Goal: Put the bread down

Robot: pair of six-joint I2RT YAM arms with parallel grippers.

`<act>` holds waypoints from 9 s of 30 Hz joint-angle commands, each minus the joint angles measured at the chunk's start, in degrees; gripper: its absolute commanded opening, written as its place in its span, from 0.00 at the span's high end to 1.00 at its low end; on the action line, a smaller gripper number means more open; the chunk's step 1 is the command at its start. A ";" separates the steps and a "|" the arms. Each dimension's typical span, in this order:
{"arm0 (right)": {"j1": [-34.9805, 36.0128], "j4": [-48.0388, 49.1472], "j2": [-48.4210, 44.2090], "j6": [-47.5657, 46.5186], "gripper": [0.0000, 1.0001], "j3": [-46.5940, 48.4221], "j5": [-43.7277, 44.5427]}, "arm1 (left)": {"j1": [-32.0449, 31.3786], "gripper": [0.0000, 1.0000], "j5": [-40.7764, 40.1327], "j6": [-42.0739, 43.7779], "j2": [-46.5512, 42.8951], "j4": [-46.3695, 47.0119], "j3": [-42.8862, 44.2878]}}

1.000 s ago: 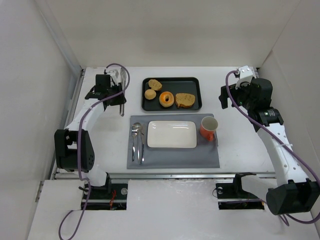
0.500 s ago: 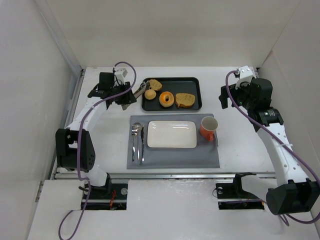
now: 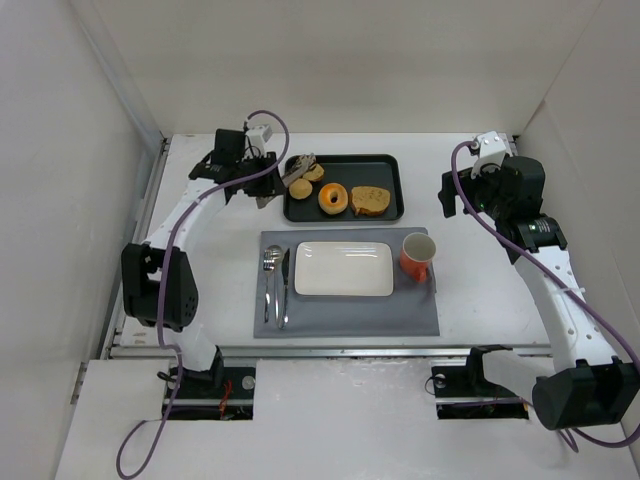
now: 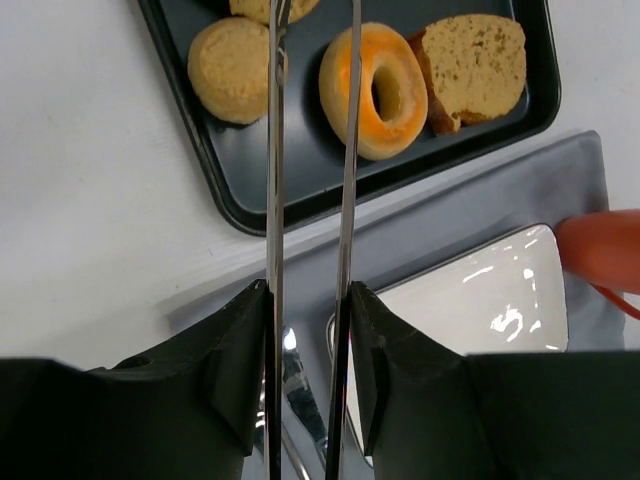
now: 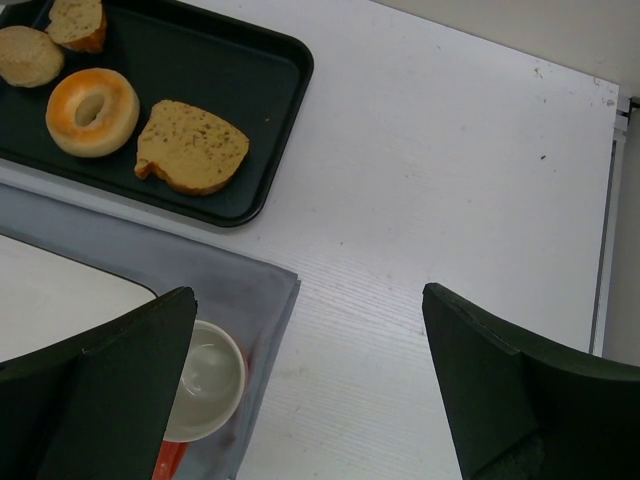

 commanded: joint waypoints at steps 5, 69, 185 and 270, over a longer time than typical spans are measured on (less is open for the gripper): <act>0.28 0.70 -0.97 -0.45 0.00 1.53 0.33 | -4.49 0.68 -9.49 3.13 4.18 -5.32 11.74; 0.28 0.70 -0.97 -0.45 0.00 1.53 -0.19 | -25.58 0.67 -50.63 9.37 17.80 -13.68 20.36; 0.28 0.70 -0.45 -0.97 0.00 1.53 -0.19 | -52.21 0.65 -32.09 -13.65 -20.95 -36.53 -2.49; 0.28 -0.35 -3.61 -0.97 0.00 2.06 -2.92 | 5.18 0.70 -35.70 3.75 1.54 9.36 -16.29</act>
